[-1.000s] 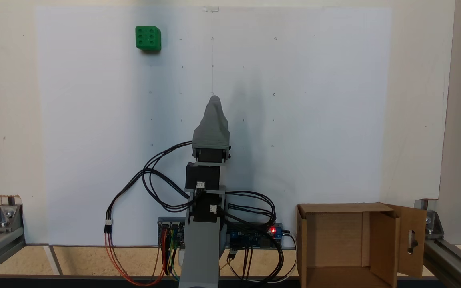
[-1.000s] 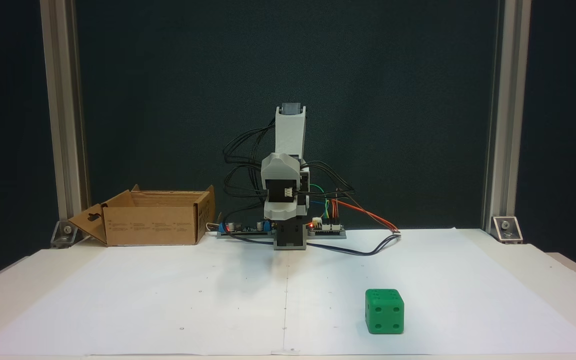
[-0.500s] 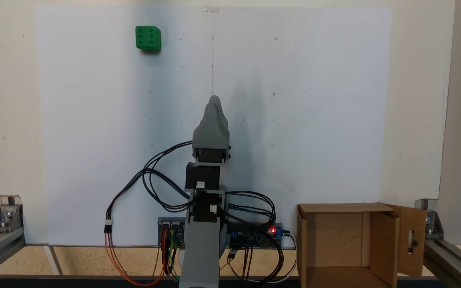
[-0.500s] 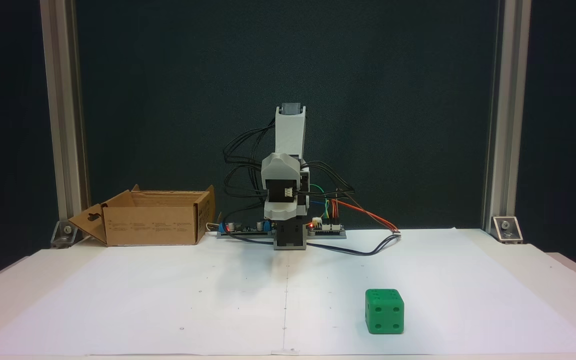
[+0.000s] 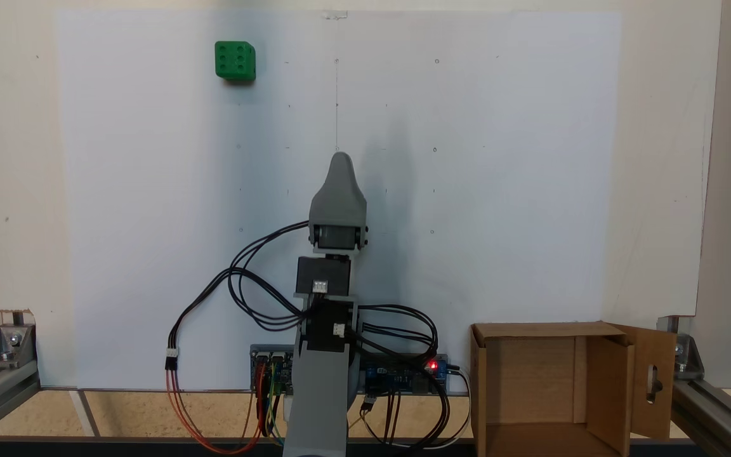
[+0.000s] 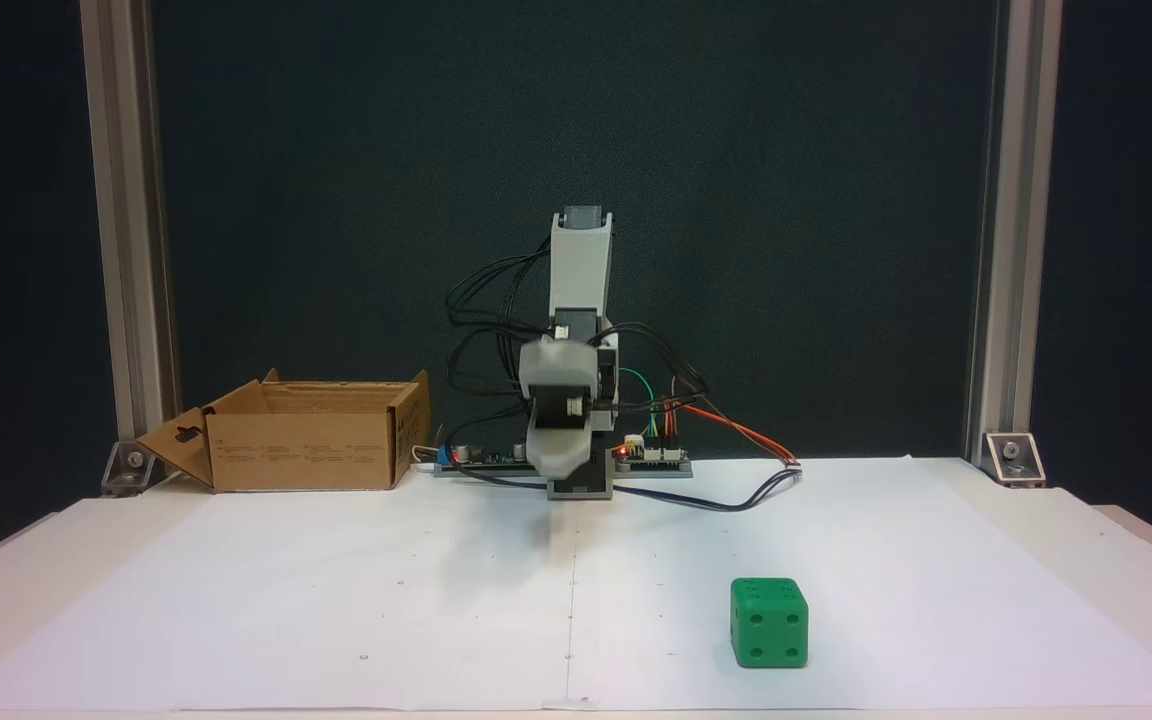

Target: Grasp a green dice and put it in the bin.

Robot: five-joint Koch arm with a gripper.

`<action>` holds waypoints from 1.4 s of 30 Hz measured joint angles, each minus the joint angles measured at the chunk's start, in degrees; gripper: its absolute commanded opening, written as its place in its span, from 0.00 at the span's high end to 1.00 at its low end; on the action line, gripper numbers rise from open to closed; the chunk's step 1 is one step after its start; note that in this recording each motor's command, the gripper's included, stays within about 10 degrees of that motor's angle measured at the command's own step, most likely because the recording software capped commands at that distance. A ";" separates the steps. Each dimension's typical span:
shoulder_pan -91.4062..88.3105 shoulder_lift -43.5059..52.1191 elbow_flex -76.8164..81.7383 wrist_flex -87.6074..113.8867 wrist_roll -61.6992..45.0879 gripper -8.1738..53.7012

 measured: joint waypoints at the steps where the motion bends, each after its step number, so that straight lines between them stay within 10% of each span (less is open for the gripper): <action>1: 0.53 0.00 -2.55 3.96 0.00 0.17; 15: 2.72 -0.62 -35.86 57.57 0.00 0.17; 42: -18.37 -41.75 -101.51 127.79 16.44 0.17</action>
